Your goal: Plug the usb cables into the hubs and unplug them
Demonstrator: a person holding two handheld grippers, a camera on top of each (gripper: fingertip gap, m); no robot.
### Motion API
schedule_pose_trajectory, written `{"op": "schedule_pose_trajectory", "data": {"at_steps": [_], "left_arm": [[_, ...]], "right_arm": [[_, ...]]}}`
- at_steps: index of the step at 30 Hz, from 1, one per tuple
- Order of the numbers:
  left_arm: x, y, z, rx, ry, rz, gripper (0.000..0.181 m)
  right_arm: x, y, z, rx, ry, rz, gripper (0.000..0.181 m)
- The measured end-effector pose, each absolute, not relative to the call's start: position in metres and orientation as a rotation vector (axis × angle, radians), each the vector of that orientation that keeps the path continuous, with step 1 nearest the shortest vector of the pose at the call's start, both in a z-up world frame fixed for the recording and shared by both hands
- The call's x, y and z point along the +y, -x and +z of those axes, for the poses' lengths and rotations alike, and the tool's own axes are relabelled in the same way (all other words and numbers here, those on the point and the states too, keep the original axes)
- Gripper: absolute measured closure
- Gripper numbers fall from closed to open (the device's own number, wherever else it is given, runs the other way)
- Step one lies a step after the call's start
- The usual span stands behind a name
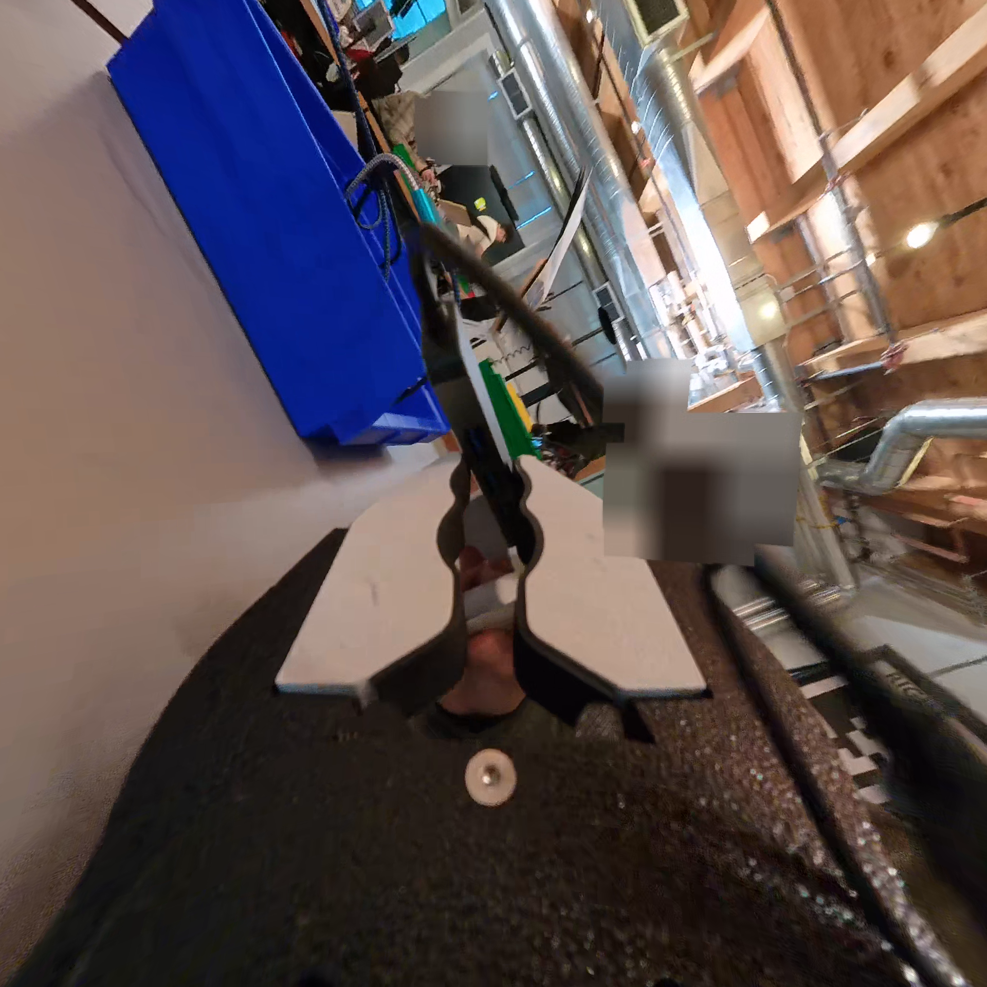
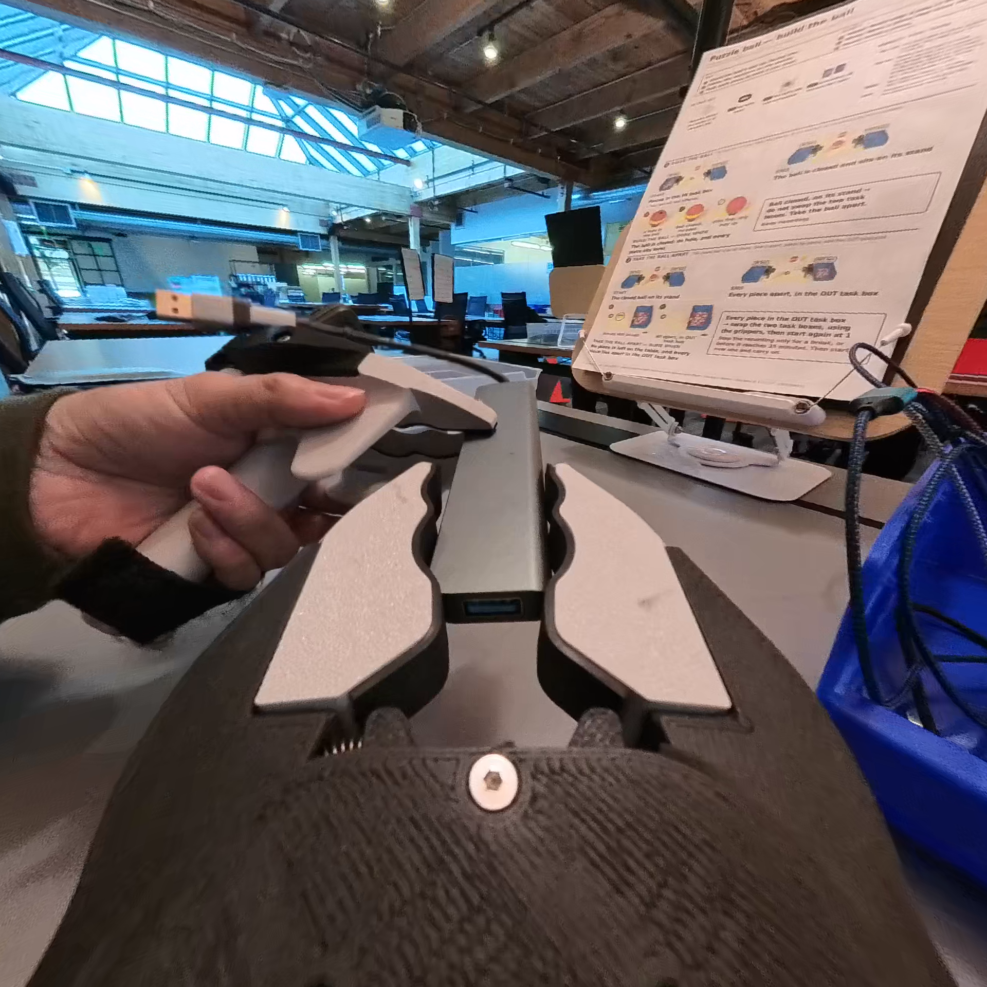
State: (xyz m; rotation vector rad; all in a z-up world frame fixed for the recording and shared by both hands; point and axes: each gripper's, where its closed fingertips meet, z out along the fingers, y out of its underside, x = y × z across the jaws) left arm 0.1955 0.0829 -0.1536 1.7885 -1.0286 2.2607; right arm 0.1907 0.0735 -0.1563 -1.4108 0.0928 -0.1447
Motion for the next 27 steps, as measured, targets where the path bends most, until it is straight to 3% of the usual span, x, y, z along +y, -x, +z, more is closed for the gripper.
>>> {"op": "schedule_pose_trajectory", "data": {"at_steps": [18, 22, 27], "left_arm": [[0.092, -0.196, -0.15, -0.835, -1.815, 2.232, 0.171], [0.09, -0.192, -0.152, -0.999, -1.821, 2.241, 0.149], [0.088, -0.178, -0.16, -1.214, -1.799, 2.264, 0.146]], "right_arm": [[0.076, -0.191, -0.16, 0.086, 1.445, -0.175, 0.146], [0.068, -0.207, -0.156, 0.198, 1.396, -0.073, 0.146], [0.067, -0.208, -0.156, 0.207, 1.388, -0.025, 0.146]]}}
